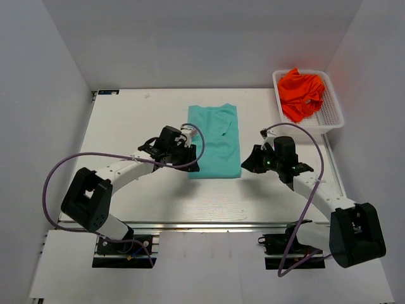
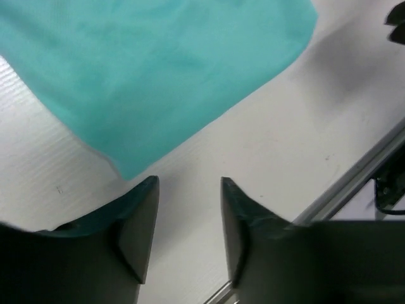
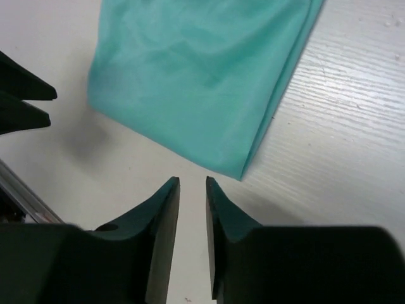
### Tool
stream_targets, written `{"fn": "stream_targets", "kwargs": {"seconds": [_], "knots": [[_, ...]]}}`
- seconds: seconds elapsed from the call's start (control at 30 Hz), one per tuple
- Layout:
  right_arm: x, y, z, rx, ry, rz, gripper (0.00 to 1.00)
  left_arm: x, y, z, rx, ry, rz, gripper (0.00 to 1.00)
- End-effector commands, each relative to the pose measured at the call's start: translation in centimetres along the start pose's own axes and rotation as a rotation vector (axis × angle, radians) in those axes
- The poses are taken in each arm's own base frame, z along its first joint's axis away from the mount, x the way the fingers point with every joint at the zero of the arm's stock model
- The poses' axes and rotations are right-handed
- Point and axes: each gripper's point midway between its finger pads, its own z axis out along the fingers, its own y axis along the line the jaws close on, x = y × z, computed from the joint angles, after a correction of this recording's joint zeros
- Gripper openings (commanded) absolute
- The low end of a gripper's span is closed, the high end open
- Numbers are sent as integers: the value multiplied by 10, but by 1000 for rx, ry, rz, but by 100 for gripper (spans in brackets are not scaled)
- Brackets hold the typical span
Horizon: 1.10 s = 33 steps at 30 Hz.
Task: Fold and stack the t-shirts
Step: Grab one side of the 2/3 rectangular tshirt with both arms
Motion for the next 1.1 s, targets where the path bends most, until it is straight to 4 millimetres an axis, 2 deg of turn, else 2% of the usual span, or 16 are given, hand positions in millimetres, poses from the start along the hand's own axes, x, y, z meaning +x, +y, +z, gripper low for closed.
{"fn": "stream_targets", "kwargs": {"seconds": [0.0,0.07,0.13,0.2,0.23,0.3,0.5,0.6,0.7,0.73,0.77,0.8,0.87,1.0,1.03,1.07], "knots": [[7,-16,4,78,59,1,32,16,12,6,-64,81,-42,58],[19,-20,13,73,110,30,55,28,19,14,-81,134,-62,71],[28,-24,22,73,158,68,61,33,22,18,-87,154,-69,73],[30,-25,27,63,165,85,63,34,26,22,-100,155,-80,73],[40,-30,31,72,203,104,63,38,28,25,-104,168,-85,71],[34,-28,38,47,179,107,63,41,31,30,-110,188,-92,64],[54,-37,49,47,234,131,61,51,41,43,-132,227,-106,49],[53,-36,54,28,218,136,56,53,47,50,-145,237,-100,37],[52,-34,55,13,217,140,38,54,49,52,-158,247,-103,21],[53,-30,54,-2,221,136,23,55,48,52,-150,250,-104,16],[54,-27,53,-17,227,134,18,50,45,49,-145,236,-99,11],[53,-26,51,-22,222,128,13,46,42,48,-129,220,-85,0],[50,-24,46,-18,212,117,0,41,38,41,-119,191,-65,0],[29,-16,34,-7,175,69,0,23,14,20,-28,117,-14,0],[43,-13,20,3,248,87,0,14,9,14,-17,81,0,0],[39,-7,15,-11,245,70,0,18,8,9,-16,78,2,0]]}}
